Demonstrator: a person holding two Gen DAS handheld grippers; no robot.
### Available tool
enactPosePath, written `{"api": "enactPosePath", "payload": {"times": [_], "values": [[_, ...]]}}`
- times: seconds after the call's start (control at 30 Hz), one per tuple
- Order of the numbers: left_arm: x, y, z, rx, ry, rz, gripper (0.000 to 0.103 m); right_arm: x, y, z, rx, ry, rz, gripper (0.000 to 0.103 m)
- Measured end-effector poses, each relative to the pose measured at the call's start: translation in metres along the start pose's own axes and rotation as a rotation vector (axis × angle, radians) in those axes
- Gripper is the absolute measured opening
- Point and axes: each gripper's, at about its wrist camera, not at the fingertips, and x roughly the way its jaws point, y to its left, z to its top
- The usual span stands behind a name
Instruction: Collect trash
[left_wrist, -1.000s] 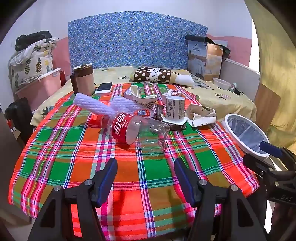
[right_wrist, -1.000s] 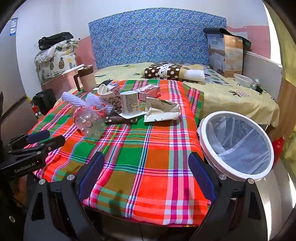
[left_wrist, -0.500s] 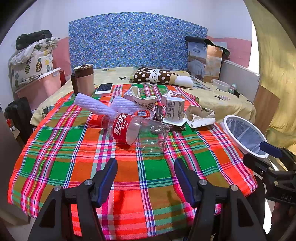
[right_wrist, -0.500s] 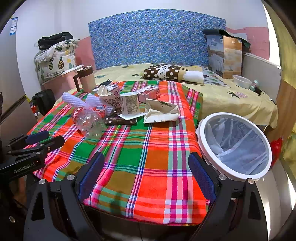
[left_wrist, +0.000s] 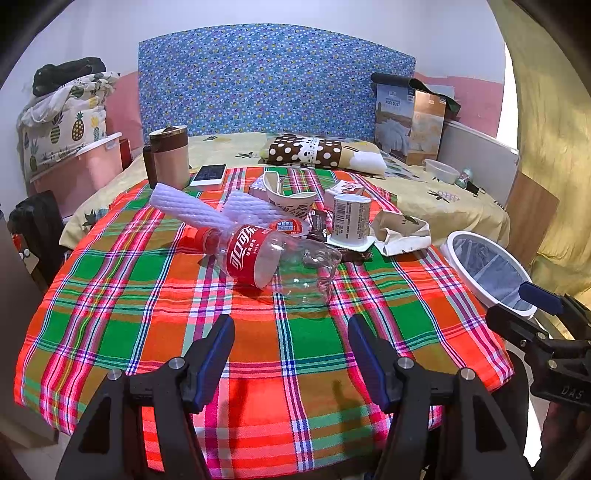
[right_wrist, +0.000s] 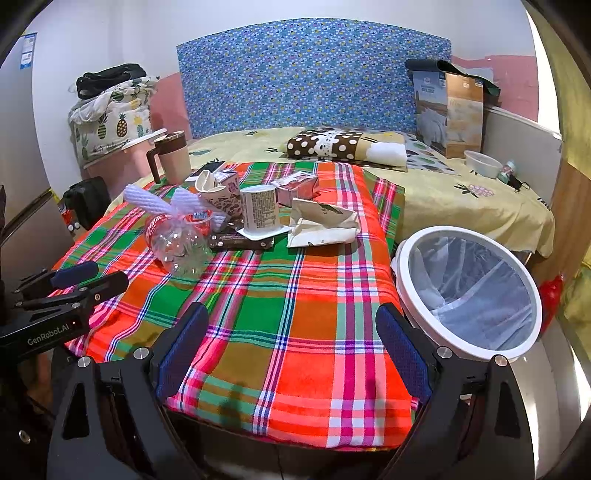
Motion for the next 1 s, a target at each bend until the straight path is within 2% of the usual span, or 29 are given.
{"api": "enactPosePath", "payload": {"times": [1.0], "values": [[0.0032, 0.0016, 0.0003, -0.003, 0.001, -0.022, 0.063, 0.0004, -0.0003, 0.0005, 0.0, 0.003, 0.002, 0.093]]}}
